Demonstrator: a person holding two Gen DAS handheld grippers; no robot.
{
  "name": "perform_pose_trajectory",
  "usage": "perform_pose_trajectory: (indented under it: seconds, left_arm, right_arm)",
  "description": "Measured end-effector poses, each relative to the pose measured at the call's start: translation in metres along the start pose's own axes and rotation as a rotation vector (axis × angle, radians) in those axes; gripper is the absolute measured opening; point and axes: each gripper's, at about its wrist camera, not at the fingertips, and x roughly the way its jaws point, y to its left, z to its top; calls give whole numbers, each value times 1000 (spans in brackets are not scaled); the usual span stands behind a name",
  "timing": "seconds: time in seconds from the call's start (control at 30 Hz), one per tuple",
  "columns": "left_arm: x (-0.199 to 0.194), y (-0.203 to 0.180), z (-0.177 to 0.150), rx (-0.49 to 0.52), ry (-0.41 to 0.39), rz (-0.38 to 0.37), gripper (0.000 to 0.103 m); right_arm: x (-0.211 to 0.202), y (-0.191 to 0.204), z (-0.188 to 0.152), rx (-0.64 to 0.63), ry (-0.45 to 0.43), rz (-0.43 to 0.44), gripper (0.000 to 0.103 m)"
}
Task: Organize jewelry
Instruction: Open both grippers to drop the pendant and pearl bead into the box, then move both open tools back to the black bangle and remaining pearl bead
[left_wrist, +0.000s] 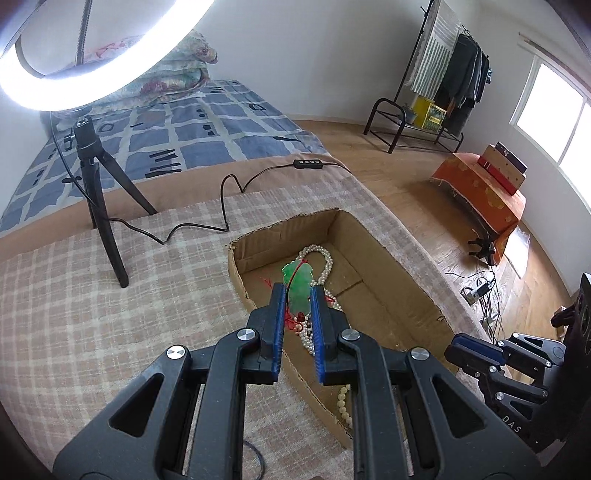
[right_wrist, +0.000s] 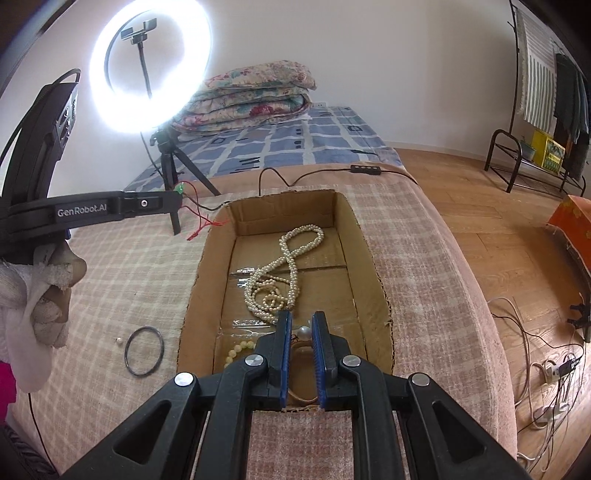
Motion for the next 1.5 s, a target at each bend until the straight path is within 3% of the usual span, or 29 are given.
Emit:
perform_pose_trajectory:
  seconds: [0.43,0.5,0.6,0.63,0.67,0.73,0.8,0.9,1.0,1.17,1.5]
  left_arm:
    - [20,-12,2,33,14,35,12]
    - [19,-12,3,24,13,32,12]
    - [19,-11,4,22,21,28,12]
    - [18,-11,4,26,21,31,20]
    - [17,-12,4,31,15,32,35]
    - [12,-13,4,35,-4,34,49]
    - [8,-13,4,40,-15,37,49]
    - [4,-14,4,44,-22,43,61]
    - [0,-15,6,41,-31,45,63]
    - [-7,-14,5,46,-39,52,64]
    - [-46,0,-5,42,-56,77,64]
  right_arm:
    - [15,-2,1,-4,16,-14,10]
    - [14,-1,2,-9,9,-22,21]
    - [11,1,2,-13,3,-26,27]
    - [11,2,2,-15,2,-28,29]
    - [10,3,2,-18,0,-31,32]
    - [9,4,2,-23,-3,-38,40]
    - [6,5,2,-23,-23,-49,64]
    - [3,8,4,-30,-48,-63,77]
    - [-1,9,5,-37,-71,-76,87]
    - [-4,12,6,-48,-81,-98,95]
    - [-22,25,7,-54,-115,-83,95]
